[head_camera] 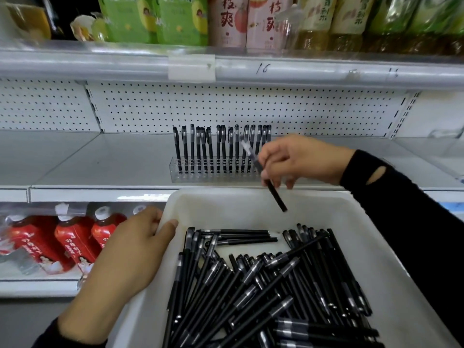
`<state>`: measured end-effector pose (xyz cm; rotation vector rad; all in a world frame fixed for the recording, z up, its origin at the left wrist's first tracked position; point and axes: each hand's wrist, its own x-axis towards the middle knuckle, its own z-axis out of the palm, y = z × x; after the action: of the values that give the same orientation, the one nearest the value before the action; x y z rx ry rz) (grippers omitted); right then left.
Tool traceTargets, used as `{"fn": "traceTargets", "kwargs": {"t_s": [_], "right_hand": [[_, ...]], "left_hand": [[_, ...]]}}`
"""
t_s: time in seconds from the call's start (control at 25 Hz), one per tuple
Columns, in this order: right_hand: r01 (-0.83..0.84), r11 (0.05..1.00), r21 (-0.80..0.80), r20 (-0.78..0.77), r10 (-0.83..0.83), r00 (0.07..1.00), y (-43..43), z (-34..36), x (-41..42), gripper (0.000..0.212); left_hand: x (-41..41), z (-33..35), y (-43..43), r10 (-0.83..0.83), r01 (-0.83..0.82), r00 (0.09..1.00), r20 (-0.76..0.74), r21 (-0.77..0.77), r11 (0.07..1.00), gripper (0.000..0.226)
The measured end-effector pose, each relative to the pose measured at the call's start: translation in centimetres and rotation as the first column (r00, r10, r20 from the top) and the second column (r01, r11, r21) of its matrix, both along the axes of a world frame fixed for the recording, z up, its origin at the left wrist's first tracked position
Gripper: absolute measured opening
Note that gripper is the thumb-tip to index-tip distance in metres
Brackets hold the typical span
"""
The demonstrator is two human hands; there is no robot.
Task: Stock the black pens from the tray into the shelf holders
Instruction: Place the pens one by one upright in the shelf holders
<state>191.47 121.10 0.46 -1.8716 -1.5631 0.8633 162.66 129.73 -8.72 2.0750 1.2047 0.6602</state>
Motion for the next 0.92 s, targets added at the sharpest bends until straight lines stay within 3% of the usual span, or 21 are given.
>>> {"fn": "traceTargets", "kwargs": {"t_s": [0.16,0.28,0.6,0.76,0.92], "right_hand": [[0.240,0.963,0.121,-0.275,-0.199,0.941,1.1,0.1,4.6,0.004],[0.488,0.852,0.190,-0.304,-0.422,0.854,2.6,-1.0,6.9,0.013],[0.678,0.650,0.342,-0.176,-0.665,0.726,6.6,-4.6,9.1,0.021],[0.618,0.674,0.404,0.071,-0.697,0.714,7.6,-5.5,9.3,0.026],[0.599,0.728,0.334,0.197,-0.676,0.711,8.7,-5.9,9.5,0.018]], "left_hand": [[0.0,-0.2,0.2,-0.004,0.004,1.000,-0.010,-0.002,1.000,0.019],[0.0,-0.2,0.4,-0.002,0.002,1.000,-0.010,0.003,1.000,0.018],[0.0,-0.4,0.4,-0.008,0.008,1.000,0.009,-0.012,1.000,0.019],[0.1,-0.1,0.2,-0.022,0.022,1.000,-0.008,-0.004,1.000,0.018],[0.1,-0.3,0.5,-0.032,0.032,0.999,-0.011,-0.012,0.999,0.017]]}}
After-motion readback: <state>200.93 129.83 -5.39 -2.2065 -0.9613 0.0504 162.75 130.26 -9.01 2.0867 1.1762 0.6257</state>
